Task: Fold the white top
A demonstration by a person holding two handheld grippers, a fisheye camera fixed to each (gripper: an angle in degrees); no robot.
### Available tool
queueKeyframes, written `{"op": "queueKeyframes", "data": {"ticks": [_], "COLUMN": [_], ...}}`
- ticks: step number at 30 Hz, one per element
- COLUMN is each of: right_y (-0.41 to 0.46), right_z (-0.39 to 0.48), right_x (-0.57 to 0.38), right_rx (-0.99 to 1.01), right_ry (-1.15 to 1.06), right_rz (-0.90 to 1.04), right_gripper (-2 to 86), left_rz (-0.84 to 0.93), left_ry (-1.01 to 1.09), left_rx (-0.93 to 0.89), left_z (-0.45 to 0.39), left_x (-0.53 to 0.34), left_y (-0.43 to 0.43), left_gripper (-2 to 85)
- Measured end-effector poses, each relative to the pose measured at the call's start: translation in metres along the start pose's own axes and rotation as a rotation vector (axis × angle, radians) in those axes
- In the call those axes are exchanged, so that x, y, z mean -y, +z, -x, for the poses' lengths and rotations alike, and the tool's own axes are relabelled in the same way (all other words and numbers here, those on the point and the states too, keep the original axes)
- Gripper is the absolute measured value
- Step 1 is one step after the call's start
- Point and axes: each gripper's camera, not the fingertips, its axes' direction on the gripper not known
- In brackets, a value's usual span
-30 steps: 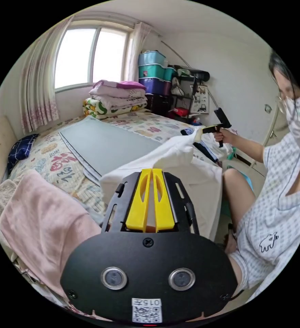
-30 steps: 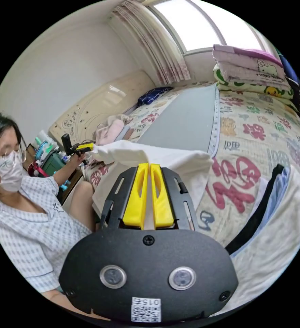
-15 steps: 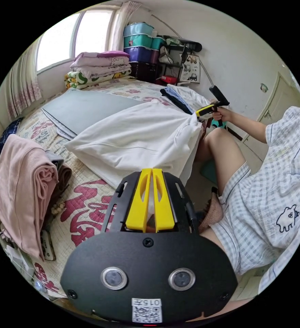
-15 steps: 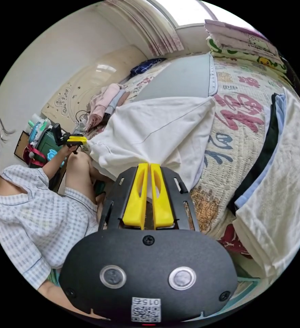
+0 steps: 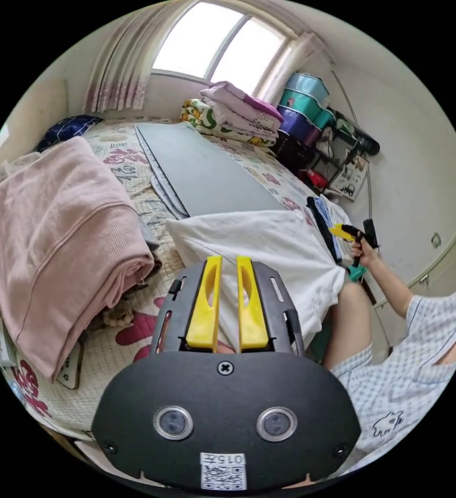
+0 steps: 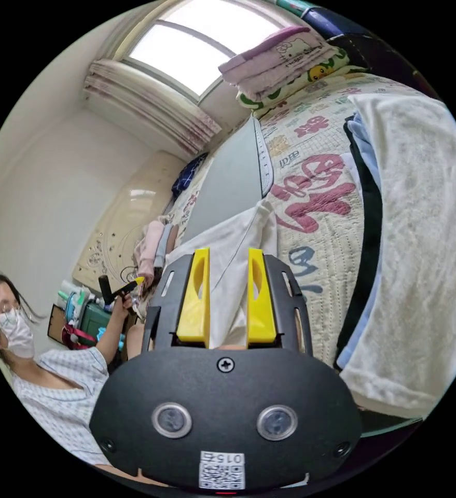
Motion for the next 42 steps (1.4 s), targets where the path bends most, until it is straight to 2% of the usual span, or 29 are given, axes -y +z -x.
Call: {"op": "queueKeyframes", "data": {"ticks": [4,6,8,11,14,16,21,24,28,31,36,39,42], "right_y": [0.041,0.059,0.098,0.145,0.186,0.211,0.276,0.302,0.295,0.296,0.26,0.202,0.134], "right_z": [-0.002,0.034,0.105,0.19,0.247,0.273,0.311,0.31,0.306,0.296,0.285,0.272,0.237], "right_x": [0.025,0.023,0.001,-0.06,-0.126,-0.161,-0.219,-0.238,-0.246,-0.247,-0.237,-0.232,-0.222], "right_rx": [-0.02,0.009,-0.026,-0.045,0.024,0.069,-0.115,-0.259,-0.254,-0.251,-0.101,-0.062,-0.124], "right_ry": [0.086,-0.079,-0.361,-0.628,-0.68,-0.726,-0.839,-0.885,-0.848,-0.807,-0.719,-0.681,-0.594], "right_rz": [-0.024,-0.005,0.155,0.303,0.345,0.356,0.446,0.508,0.488,0.528,0.474,0.344,0.208], "right_gripper": [9.8,9.0,8.8,8.7,8.6,9.1,9.8,6.0,2.0,2.6,5.1,6.2,6.9], "left_rz": [-0.039,-0.041,-0.045,-0.029,-0.087,-0.097,-0.062,-0.045,-0.044,-0.021,-0.03,-0.103,-0.203], "left_ry": [-0.23,-0.302,-0.343,-0.302,-0.358,-0.369,-0.358,-0.342,-0.354,-0.326,-0.294,-0.195,0.032], "left_rx": [0.034,0.057,0.11,0.191,0.089,0.1,0.096,0.106,0.135,0.178,0.18,0.155,0.143], "left_z": [0.037,0.051,0.067,0.077,0.09,0.096,0.102,0.1,0.095,0.087,0.069,0.035,-0.029], "left_x": [0.035,0.041,0.043,0.038,0.035,0.038,0.045,0.048,0.054,0.06,0.07,0.068,0.053], "left_y": [0.041,0.057,0.071,0.083,0.081,0.08,0.084,0.084,0.081,0.087,0.077,0.041,-0.004], "left_gripper": [7.2,8.0,8.9,9.0,8.8,8.0,7.0,5.7,3.9,3.4,7.2,8.4,7.6]}}
